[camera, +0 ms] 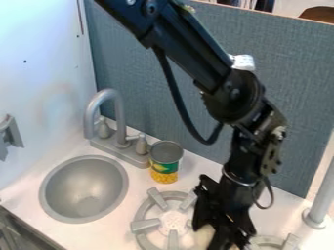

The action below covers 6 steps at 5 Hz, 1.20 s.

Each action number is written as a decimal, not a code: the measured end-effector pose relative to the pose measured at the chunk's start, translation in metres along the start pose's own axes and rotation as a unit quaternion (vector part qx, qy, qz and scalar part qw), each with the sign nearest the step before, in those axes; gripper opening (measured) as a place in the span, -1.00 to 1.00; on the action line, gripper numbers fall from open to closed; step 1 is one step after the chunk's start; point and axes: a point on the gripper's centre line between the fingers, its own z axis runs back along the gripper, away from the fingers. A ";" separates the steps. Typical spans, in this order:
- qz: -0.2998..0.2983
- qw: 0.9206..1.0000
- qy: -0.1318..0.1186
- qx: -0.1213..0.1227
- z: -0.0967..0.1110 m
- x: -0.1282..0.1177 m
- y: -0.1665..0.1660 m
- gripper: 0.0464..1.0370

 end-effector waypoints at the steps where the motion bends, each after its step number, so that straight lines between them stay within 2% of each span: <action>1: -0.031 0.999 0.003 -0.008 0.006 0.004 -0.031 0.20; 2: -0.048 0.999 0.016 -0.001 -0.007 0.032 -0.052 0.20; 3: -0.049 0.999 0.023 0.006 -0.024 0.058 -0.060 0.20; 4: -0.039 0.998 0.041 0.023 -0.040 0.069 -0.057 0.20; 5: -0.028 0.998 0.037 0.043 -0.044 0.076 -0.053 0.20; 6: -0.021 0.998 0.032 0.051 -0.044 0.078 -0.051 0.20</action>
